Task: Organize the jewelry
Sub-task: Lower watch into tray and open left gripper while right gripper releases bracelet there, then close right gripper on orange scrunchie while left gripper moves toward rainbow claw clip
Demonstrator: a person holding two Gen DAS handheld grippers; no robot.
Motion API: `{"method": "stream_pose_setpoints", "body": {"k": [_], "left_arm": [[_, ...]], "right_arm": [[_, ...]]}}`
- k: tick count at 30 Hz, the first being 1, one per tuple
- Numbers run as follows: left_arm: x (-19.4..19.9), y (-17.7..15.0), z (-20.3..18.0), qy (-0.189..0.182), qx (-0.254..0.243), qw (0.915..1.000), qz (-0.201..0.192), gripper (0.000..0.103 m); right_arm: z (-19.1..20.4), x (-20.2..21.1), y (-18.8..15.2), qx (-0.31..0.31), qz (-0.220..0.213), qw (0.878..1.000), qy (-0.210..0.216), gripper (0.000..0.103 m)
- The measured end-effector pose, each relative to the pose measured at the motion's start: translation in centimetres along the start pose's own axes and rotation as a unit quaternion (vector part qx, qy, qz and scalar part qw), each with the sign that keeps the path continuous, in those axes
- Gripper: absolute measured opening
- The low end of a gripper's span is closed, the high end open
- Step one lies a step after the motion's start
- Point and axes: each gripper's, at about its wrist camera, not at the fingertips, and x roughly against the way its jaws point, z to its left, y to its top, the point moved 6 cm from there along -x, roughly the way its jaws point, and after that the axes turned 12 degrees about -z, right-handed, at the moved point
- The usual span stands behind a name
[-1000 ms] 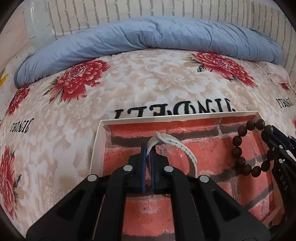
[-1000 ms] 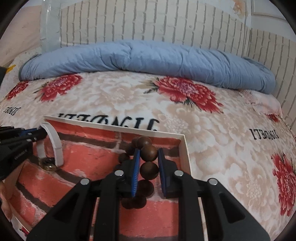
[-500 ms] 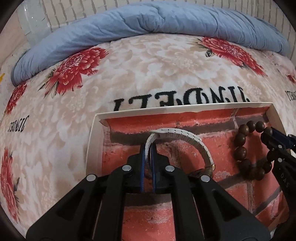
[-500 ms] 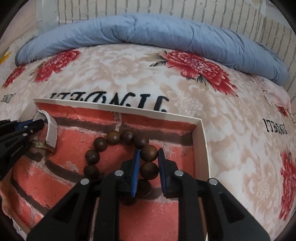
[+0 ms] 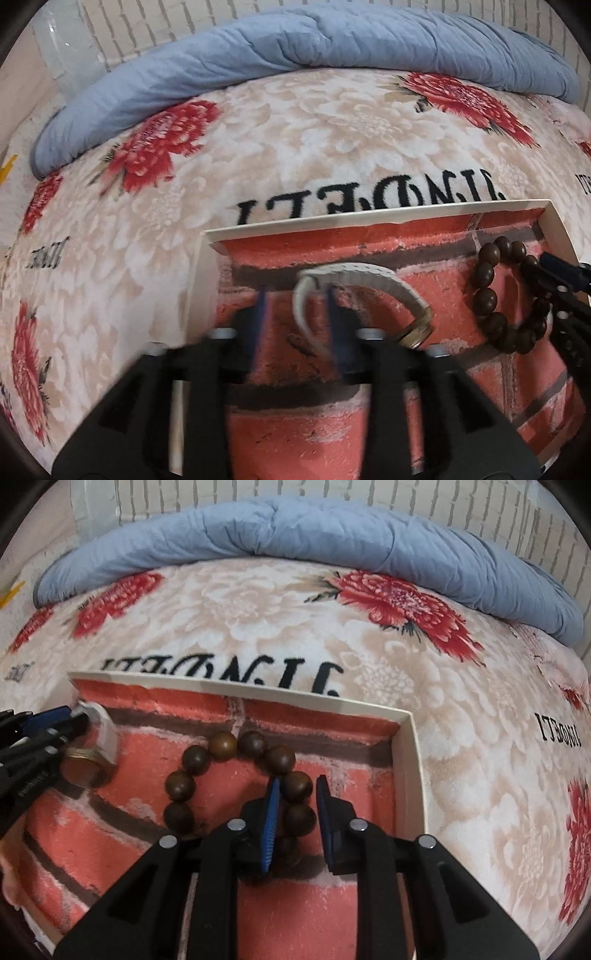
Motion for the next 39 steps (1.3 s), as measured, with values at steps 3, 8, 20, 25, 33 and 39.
{"method": "stream_pose_setpoints", "body": {"k": [3, 8, 20, 25, 33, 39], "left_arm": [[1.6, 0.1, -0.1, -0.006, -0.003, 0.9998, -0.02, 0.065], [5.2, -0.2, -0.6, -0.021, -0.002, 0.9983, -0.053, 0.082], [19.8, -4.2, 1.4, -0.016, 0.013, 0.9835, -0.18, 0.098], [24.2, -7.1, 3.0, -0.02, 0.038, 0.98, -0.194, 0.098], [28.9, -13.2, 3.7, -0.017, 0.052, 0.9761, -0.21, 0.098], [30.8, -17.5, 3.9, -0.014, 0.077, 0.9734, -0.215, 0.098]], "right_arm": [[-0.3, 2.0, 0.3, -0.006, -0.02, 1.0, 0.011, 0.04], [-1.1, 6.6, -0.1, -0.003, -0.067, 0.998, 0.006, 0.056], [-2.5, 21.7, -3.8, 0.012, -0.201, 0.979, -0.033, 0.092], [-3.1, 26.3, -6.4, -0.011, -0.223, 0.974, -0.036, 0.092], [-3.1, 30.7, -11.6, -0.017, -0.237, 0.971, -0.036, 0.093], [-2.5, 32.3, -15.4, -0.024, -0.243, 0.969, -0.032, 0.093]]}}
